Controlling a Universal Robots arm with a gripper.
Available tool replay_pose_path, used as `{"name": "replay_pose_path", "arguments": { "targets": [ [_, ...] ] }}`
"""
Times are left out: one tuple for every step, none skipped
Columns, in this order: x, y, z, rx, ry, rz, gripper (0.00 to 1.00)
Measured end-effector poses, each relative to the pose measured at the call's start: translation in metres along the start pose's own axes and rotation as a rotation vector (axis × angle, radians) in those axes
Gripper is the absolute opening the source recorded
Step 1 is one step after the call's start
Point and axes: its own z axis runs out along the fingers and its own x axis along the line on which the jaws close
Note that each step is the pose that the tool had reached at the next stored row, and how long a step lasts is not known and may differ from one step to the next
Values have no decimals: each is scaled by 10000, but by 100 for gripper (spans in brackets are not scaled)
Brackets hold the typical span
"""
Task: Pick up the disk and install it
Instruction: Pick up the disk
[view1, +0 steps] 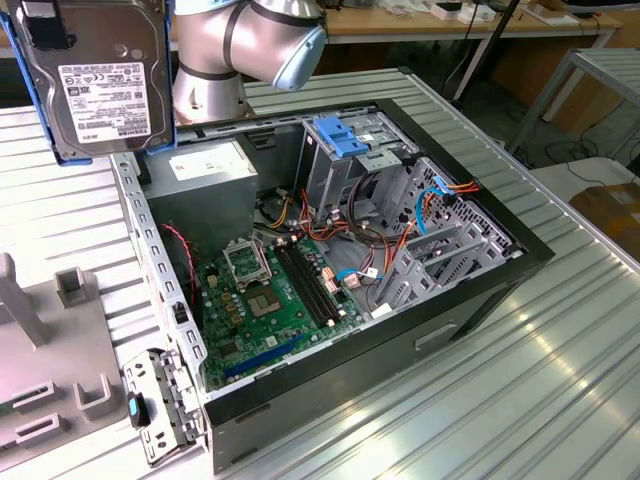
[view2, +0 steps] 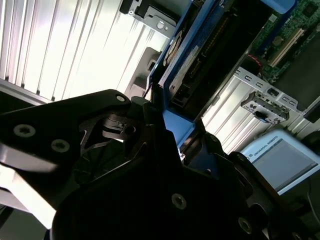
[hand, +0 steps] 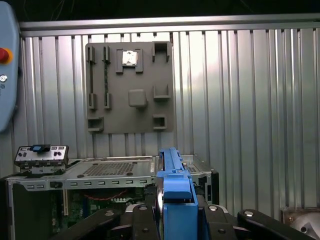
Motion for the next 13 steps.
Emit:
{"name": "replay_pose_path", "arguments": {
  "targets": [
    [-1,-12,1,0,0,1,37],
    [-1,-28,1,0,0,0,37],
    [-2,-51,2,0,0,1,37],
    [-3,-75,2,0,0,0,37],
    [-4,-92,3,0,0,0,37],
    [-5,-121,5,1,-1,0,37],
    [-6,-138,6,1,-1,0,37],
    [-7,-153,6,0,0,0,37],
    [-7,-166,7,0,0,0,37],
    [-10,-226,8,0,0,1,37],
    [-12,-277,10,0,0,0,37],
    [-13,-309,12,1,-1,1,37],
    [-14,-326,12,0,0,0,37]
  ]
}}
